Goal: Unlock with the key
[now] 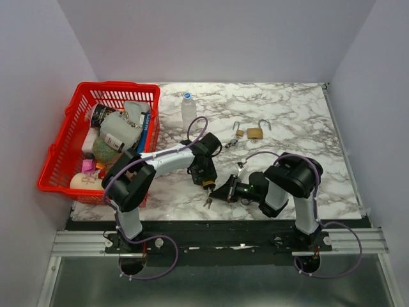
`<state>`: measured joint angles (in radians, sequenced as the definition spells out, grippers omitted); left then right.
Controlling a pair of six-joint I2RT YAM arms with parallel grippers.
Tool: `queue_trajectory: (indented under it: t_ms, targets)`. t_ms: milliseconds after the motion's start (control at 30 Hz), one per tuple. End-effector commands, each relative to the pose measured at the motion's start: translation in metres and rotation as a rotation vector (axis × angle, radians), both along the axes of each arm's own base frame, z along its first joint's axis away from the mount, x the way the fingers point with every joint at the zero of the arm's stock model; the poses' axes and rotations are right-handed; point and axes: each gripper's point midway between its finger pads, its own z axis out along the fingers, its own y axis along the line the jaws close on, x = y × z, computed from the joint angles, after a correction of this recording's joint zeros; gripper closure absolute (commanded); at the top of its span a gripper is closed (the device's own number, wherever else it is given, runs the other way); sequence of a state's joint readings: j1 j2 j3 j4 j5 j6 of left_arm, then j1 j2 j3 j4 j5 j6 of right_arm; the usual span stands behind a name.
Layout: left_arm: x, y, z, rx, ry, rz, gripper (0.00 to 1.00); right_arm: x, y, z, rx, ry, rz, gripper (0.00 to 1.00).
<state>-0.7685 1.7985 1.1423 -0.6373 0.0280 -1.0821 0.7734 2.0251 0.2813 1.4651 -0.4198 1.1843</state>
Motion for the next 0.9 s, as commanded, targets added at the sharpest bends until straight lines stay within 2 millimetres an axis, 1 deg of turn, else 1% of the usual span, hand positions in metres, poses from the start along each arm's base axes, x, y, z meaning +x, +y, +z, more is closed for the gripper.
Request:
queue_trajectory:
  t_ms: [0, 67, 100, 167, 300, 500, 733, 867]
  targets:
    - [-0.036, 0.012, -0.022, 0.067, 0.098, -0.036, 1.00, 0.051, -0.020, -0.039, -0.186, -0.083, -0.243, 0.99]
    - [-0.037, 0.010, -0.021, 0.064, 0.099, -0.043, 1.00, 0.057, -0.019, -0.036, -0.192, -0.107, -0.258, 0.99]
    - [-0.038, 0.010, -0.021, 0.063, 0.100, -0.042, 1.00, 0.058, -0.020, -0.039, -0.209, -0.106, -0.259, 0.99]
    - [-0.040, 0.009, -0.022, 0.057, 0.104, -0.043, 1.00, 0.067, -0.017, -0.037, -0.218, -0.134, -0.272, 0.99]
    - [-0.044, 0.010, -0.024, 0.058, 0.117, -0.047, 1.00, 0.073, -0.017, -0.038, -0.239, -0.151, -0.285, 0.99]
    - [-0.053, 0.010, -0.029, 0.057, 0.138, -0.062, 1.00, 0.079, -0.016, -0.037, -0.243, -0.170, -0.299, 0.99]
    - [-0.063, 0.014, -0.034, 0.061, 0.161, -0.075, 1.00, 0.088, -0.018, -0.032, -0.228, -0.205, -0.339, 0.99]
    - [-0.070, 0.018, -0.037, 0.070, 0.176, -0.080, 1.00, 0.090, -0.025, -0.031, -0.215, -0.201, -0.367, 0.99]
